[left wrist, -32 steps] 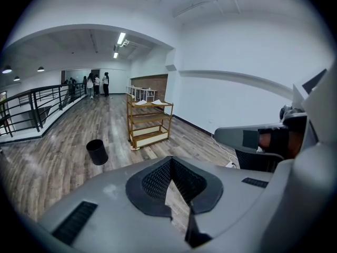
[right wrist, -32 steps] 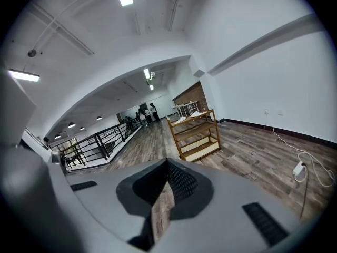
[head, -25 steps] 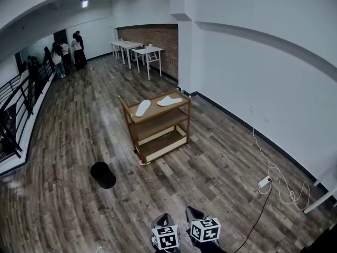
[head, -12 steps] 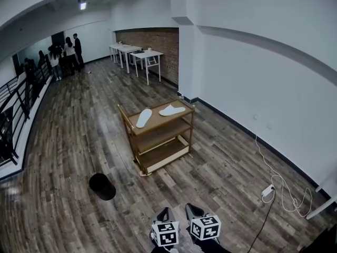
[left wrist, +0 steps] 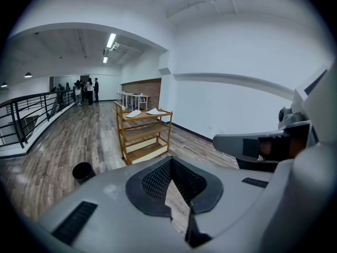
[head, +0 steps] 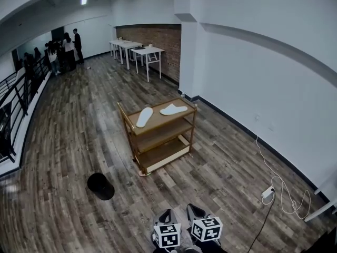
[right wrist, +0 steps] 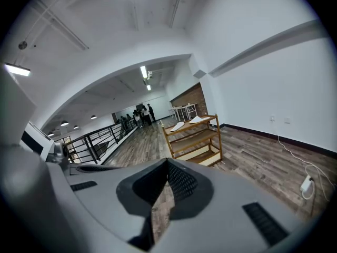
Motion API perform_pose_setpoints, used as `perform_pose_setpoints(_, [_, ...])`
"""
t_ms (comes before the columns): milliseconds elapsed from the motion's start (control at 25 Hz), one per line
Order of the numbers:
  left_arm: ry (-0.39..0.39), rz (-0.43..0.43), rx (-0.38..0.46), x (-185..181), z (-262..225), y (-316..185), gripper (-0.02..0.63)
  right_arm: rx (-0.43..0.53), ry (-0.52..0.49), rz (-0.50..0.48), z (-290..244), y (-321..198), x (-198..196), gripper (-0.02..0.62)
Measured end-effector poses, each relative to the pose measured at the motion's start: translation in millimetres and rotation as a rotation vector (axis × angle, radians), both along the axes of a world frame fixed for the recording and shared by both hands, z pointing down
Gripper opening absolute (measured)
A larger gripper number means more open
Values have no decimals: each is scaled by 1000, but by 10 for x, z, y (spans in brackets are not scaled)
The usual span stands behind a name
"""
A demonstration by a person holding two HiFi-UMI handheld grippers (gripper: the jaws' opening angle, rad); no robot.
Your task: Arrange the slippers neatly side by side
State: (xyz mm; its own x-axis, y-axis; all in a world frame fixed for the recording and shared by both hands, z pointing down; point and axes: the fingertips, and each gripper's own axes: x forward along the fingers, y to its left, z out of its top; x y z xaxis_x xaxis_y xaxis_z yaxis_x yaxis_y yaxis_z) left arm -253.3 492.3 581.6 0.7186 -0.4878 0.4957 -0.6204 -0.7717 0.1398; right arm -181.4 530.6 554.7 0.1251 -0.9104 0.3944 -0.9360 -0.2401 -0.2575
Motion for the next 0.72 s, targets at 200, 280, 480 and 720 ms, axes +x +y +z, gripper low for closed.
perform_pose_setpoints(200, [7, 1, -12, 91, 30, -24, -2, -6, -7, 3, 22, -48, 64, -2])
perform_pose_setpoints(280, [7, -11, -18, 135, 28, -100, -2, -6, -9, -7, 19, -134, 104, -2])
perform_pose_setpoints(480, [12, -41, -19, 281, 2, -340, -2, -3, -10, -22, -15, -357, 289, -2])
perform_pose_setpoints(720, [19, -54, -4, 602, -104, -654, -2, 9, -6, -47, -86, -711, 569, -2])
